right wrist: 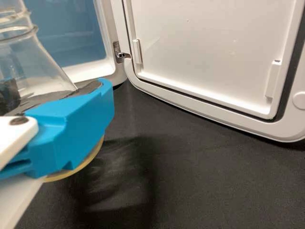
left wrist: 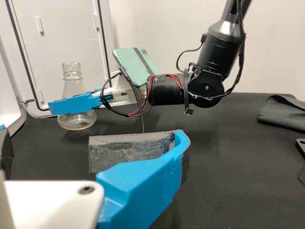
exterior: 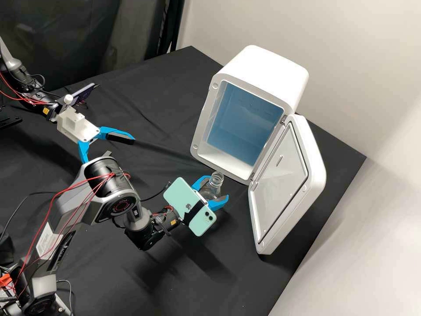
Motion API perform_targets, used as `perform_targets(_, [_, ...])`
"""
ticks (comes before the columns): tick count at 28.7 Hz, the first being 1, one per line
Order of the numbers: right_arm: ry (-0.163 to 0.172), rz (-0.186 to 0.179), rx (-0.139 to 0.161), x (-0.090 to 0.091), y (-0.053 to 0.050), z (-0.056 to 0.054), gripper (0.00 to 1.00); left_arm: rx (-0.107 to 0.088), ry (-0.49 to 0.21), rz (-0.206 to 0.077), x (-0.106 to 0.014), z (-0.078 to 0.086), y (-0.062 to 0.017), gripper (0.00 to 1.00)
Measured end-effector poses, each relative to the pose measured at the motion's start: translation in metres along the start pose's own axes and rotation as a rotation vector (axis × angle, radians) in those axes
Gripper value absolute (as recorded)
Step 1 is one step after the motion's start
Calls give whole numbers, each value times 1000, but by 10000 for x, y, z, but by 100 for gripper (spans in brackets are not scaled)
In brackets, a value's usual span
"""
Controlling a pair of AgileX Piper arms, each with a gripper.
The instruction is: Place the flask in the incubator
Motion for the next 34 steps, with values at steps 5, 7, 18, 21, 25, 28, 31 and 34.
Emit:
perform_targets(5, [0, 0, 0, 0, 0, 0, 0, 1, 0, 2, 4, 0, 6, 100])
perform_targets(7, [0, 0, 0, 0, 0, 0, 0, 1, 0, 2, 4, 0, 6, 100])
perform_targets(18, [1, -1, 0, 1, -4, -3, 0, 1, 0, 2, 4, 0, 6, 100])
perform_targets(21, [2, -3, -1, 2, -10, -8, 0, 1, 0, 2, 4, 0, 6, 100])
perform_targets(25, [2, -3, -1, 2, -10, -8, 0, 1, 0, 2, 4, 0, 6, 100])
perform_targets(28, [2, -3, -1, 2, -10, -8, 0, 1, 0, 2, 4, 0, 6, 100])
perform_targets(31, [10, 3, -2, 22, 6, -22, 0, 1, 0, 2, 4, 0, 6, 100])
perform_targets(34, [26, 17, -6, 68, 43, -52, 0, 1, 0, 2, 4, 0, 6, 100])
